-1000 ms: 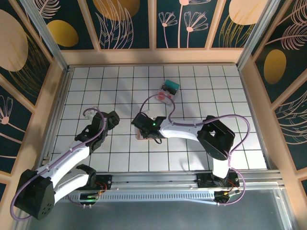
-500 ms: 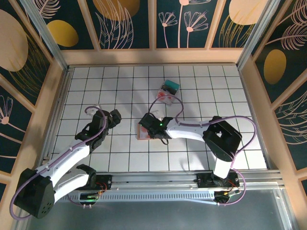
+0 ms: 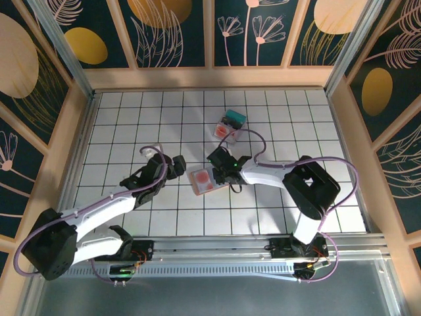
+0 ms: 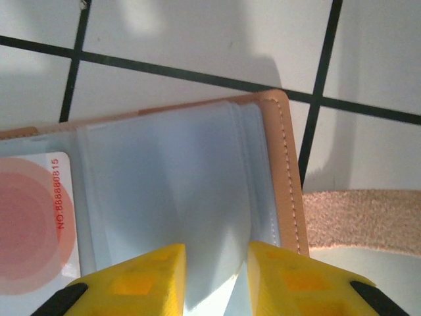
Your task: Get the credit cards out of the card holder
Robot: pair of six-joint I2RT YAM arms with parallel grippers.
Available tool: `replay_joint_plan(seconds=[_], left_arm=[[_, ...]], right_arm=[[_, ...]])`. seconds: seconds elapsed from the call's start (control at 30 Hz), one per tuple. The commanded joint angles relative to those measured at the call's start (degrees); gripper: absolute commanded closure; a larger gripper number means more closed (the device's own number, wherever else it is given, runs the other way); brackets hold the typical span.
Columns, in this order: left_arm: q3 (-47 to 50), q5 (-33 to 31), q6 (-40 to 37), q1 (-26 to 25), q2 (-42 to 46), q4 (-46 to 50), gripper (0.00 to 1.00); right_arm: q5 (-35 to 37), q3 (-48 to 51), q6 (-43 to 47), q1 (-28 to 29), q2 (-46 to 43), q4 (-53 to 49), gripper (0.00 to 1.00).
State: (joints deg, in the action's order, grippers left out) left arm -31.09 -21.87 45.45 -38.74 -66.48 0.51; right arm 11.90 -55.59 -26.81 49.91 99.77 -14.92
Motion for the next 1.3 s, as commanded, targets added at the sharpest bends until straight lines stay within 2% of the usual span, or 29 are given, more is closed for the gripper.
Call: replay_joint_plan(seconds=[0.0, 0.27, 0.47, 0.7, 0.93, 1.27], left_arm=[[-1.43, -0.57, 0.16, -1.68, -1.89, -1.69, 0.01], [-2.64, -2.98, -0.25, -7.56, -9.44, -1.51, 0.01], [-3.46, -3.87, 0.14, -8.97, -14.36, 1.24, 0.01], [-2.75, -4.18, 1.82, -8.97, -17.22, 2.12, 0.01], [-2.84, -3.06, 2.14, -8.91, -19.77, 0.08, 0.01], [-4.14, -3.27, 1.65, -8.94, -23.02, 0.52, 0.01]], right_arm=[[-0.39, 0.66, 3.37, -0.70, -1.18, 1.82, 0.69], [2.72, -0.41, 2.34, -1.34, -3.11, -1.52, 0.65], [5.09, -1.25, -0.58, -1.39, -7.62, -5.71, 0.65], [-3.65, -3.15, -1.93, -1.70, -9.42, -4.12, 0.65], [-14.19, -4.37, -2.36, -1.87, -5.64, -0.62, 0.68], [-20.01, -3.87, -3.82, -1.26, -1.29, 2.21, 0.71]])
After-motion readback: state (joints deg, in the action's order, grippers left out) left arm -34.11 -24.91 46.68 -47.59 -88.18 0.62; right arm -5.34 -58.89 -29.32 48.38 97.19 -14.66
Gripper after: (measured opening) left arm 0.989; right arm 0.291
